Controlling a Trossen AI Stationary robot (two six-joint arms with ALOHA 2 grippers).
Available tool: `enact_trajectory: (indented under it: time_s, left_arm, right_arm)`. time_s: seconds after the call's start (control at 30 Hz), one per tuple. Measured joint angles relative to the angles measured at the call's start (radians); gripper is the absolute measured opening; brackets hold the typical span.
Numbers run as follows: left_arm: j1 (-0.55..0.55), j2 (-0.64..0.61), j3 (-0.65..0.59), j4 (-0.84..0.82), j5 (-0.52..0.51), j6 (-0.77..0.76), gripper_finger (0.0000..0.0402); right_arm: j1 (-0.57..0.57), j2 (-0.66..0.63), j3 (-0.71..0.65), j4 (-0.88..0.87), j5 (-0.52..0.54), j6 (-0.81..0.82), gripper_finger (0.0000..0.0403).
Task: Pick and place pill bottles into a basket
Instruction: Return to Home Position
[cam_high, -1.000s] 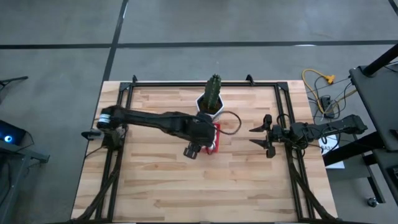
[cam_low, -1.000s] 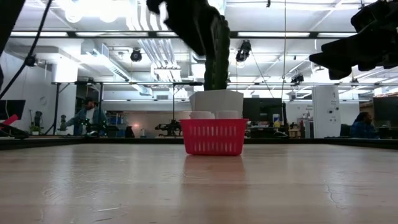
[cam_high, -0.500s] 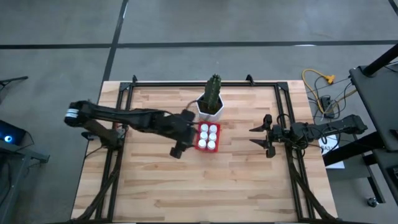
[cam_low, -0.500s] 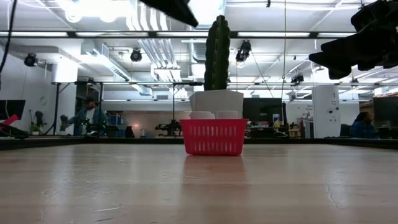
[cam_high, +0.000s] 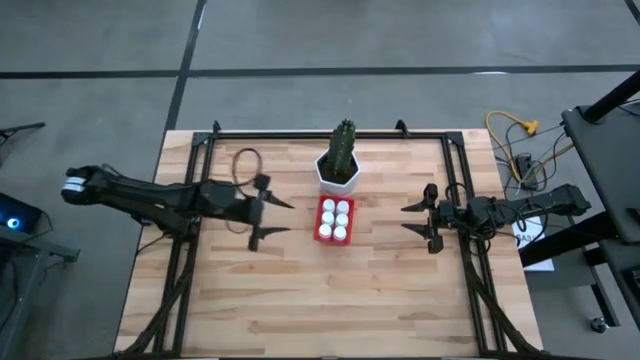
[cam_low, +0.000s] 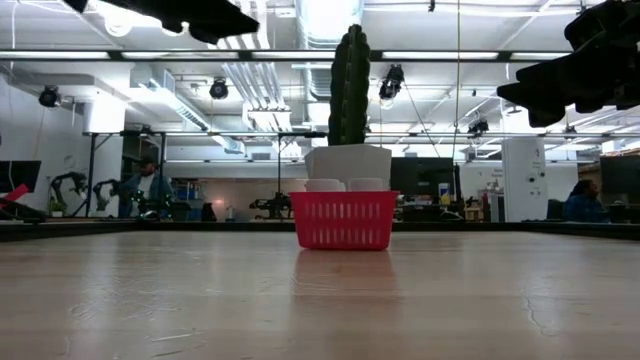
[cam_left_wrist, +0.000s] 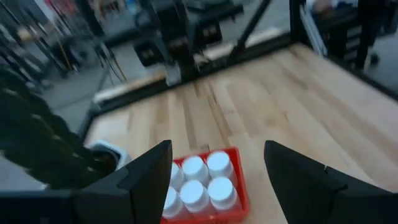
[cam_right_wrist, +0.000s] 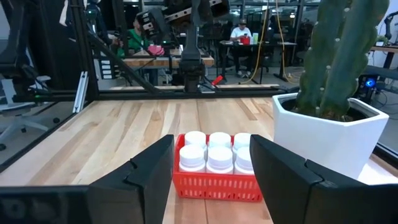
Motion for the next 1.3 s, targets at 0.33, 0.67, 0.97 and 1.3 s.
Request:
enact_trajectory:
  time_s: [0.33, 0.67, 0.97, 1.3]
  left_arm:
    - [0.001, -0.283, -0.289, 0.402, -0.002, 0.014, 0.0237]
    - [0.001, -0.532, -0.469, 0.473, -0.025, 0.030, 0.0237]
    - [0.001, -0.801, -0.538, 0.377, -0.025, 0.025, 0.0237]
    - [0.000, -0.945, -0.641, 0.404, -0.014, 0.006, 0.0237]
  right_arm:
    - [0.000, 0.000, 0.000, -0.001, 0.000, -0.001, 0.0201]
    - [0.000, 0.001, 0.000, -0.001, 0.000, 0.000, 0.0201]
    - [0.000, 0.001, 0.000, -0.001, 0.003, 0.002, 0.0201]
    - [0.000, 0.003, 0.000, -0.001, 0.003, 0.002, 0.0201]
